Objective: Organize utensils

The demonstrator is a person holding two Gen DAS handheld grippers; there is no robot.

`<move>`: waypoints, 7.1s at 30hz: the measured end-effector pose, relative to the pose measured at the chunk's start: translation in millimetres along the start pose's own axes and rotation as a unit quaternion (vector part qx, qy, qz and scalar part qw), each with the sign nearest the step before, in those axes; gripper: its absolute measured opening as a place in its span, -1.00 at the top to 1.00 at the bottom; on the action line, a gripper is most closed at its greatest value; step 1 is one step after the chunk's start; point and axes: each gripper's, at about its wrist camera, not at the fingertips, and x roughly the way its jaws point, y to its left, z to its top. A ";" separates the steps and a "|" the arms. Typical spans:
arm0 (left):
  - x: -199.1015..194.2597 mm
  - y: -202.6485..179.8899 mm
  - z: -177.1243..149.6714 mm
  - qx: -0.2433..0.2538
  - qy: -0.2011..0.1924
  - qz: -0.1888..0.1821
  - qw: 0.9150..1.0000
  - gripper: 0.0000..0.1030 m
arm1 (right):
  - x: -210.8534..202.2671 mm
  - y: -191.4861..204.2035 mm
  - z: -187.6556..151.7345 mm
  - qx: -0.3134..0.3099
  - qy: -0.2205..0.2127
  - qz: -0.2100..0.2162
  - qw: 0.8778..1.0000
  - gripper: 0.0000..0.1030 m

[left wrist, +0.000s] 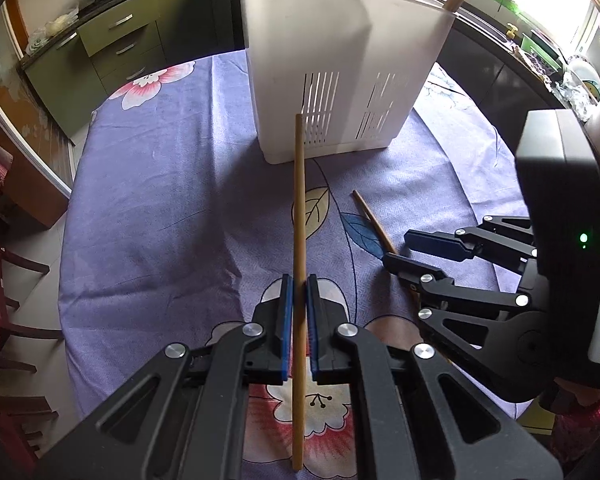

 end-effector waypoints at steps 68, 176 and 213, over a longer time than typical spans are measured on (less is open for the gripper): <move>-181.5 -23.4 53.1 0.048 -0.189 -0.017 0.981 0.87 | -272.2 -28.0 37.9 0.032 -0.268 0.021 0.963 0.88; -149.3 -4.9 -112.4 -0.040 -0.288 0.034 0.956 -0.87 | -197.8 13.5 -136.5 0.080 -0.309 -0.068 0.945 -0.91; -152.7 -1.8 -119.0 -0.043 -0.294 0.041 0.954 -0.87 | -189.8 18.1 -132.9 0.075 -0.305 -0.062 0.947 -0.91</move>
